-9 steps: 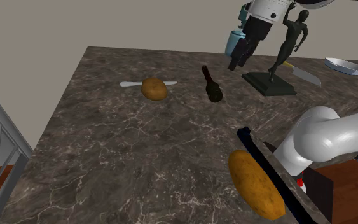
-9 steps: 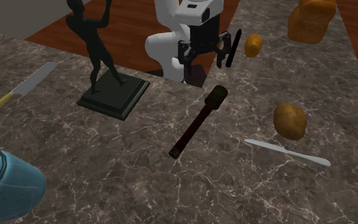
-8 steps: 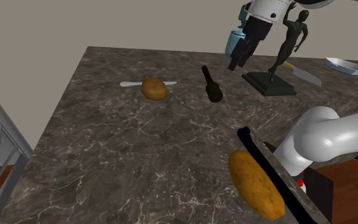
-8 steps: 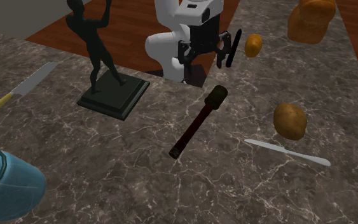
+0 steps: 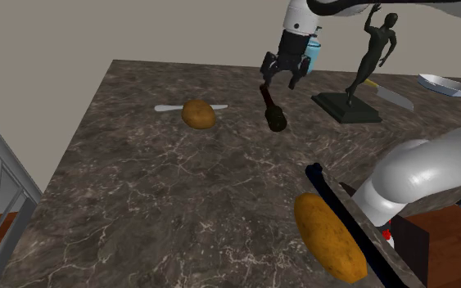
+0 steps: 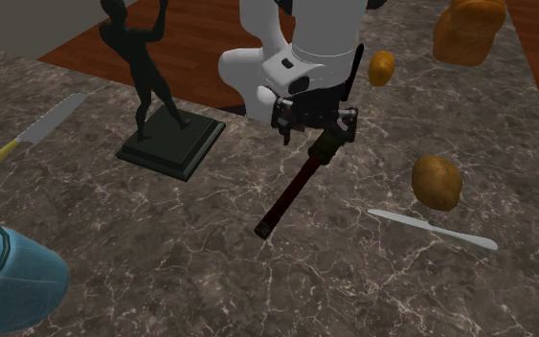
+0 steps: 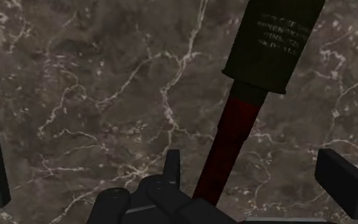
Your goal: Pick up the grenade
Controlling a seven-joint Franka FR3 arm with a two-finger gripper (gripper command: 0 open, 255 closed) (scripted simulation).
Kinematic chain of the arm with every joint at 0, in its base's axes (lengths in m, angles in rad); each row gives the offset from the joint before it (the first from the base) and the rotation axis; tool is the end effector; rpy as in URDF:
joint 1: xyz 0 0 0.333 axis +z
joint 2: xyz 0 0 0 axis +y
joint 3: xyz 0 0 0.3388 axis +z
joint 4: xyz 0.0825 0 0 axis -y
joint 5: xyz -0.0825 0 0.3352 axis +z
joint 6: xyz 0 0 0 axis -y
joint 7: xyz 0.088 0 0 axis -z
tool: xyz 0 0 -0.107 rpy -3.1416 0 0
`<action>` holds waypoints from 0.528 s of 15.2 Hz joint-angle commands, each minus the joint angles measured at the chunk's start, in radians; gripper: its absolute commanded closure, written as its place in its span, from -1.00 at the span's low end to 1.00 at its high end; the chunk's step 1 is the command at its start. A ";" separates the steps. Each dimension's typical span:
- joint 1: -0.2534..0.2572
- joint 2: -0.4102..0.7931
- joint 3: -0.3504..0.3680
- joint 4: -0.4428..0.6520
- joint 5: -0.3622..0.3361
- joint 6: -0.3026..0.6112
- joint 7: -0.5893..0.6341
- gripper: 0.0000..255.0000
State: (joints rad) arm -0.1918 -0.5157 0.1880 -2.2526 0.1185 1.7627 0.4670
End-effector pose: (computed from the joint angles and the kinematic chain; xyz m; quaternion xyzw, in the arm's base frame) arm 0.3425 0.0244 0.5856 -0.9669 0.2549 -0.0067 0.0139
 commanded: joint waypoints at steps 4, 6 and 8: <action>-0.087 0.156 0.042 0.064 -0.028 0.034 0.269 -1.00; -0.086 0.158 0.044 0.039 -0.027 0.061 0.269 -1.00; -0.085 0.162 0.045 0.015 -0.026 0.089 0.269 -1.00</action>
State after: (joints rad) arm -0.2767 -0.3581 0.2322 -2.2286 0.0926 1.8378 0.7334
